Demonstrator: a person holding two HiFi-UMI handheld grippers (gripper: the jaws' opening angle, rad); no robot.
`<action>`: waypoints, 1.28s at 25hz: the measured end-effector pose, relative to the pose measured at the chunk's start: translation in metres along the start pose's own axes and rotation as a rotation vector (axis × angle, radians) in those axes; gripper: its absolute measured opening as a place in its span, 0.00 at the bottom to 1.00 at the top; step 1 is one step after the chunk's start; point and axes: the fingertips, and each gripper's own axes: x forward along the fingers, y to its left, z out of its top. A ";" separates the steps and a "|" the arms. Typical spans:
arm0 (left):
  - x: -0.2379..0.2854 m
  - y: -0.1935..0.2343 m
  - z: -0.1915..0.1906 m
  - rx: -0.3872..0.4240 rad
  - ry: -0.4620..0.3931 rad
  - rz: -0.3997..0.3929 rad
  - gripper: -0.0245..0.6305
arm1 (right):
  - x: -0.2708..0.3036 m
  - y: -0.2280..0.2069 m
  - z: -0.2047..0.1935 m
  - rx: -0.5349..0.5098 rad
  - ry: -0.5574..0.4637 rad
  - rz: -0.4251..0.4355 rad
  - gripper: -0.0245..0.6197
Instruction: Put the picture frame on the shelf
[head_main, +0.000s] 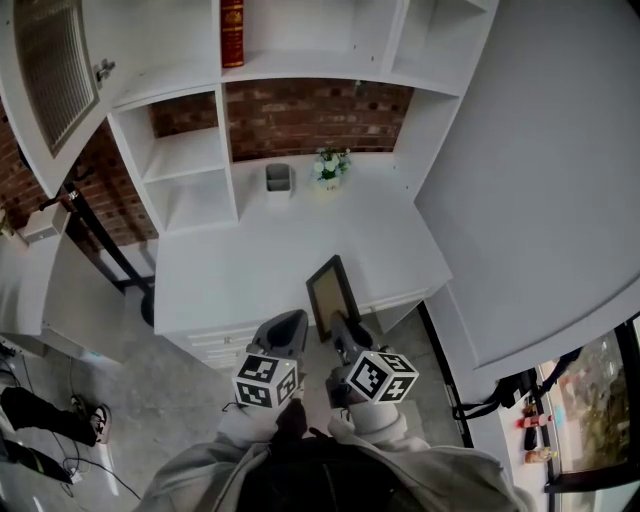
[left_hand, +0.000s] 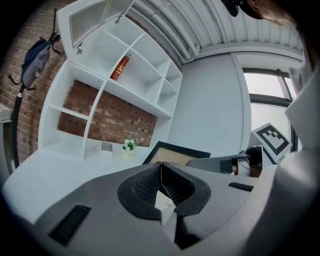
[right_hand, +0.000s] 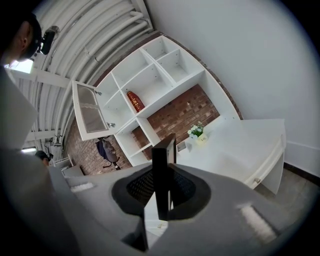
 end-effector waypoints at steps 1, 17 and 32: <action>0.006 0.004 0.002 0.000 0.001 -0.002 0.04 | 0.007 -0.002 0.003 0.000 0.000 -0.001 0.11; 0.100 0.065 0.033 -0.004 0.002 -0.045 0.05 | 0.112 -0.034 0.042 -0.021 0.028 -0.018 0.11; 0.165 0.130 0.064 0.028 -0.009 -0.015 0.04 | 0.202 -0.057 0.074 0.082 0.029 0.019 0.11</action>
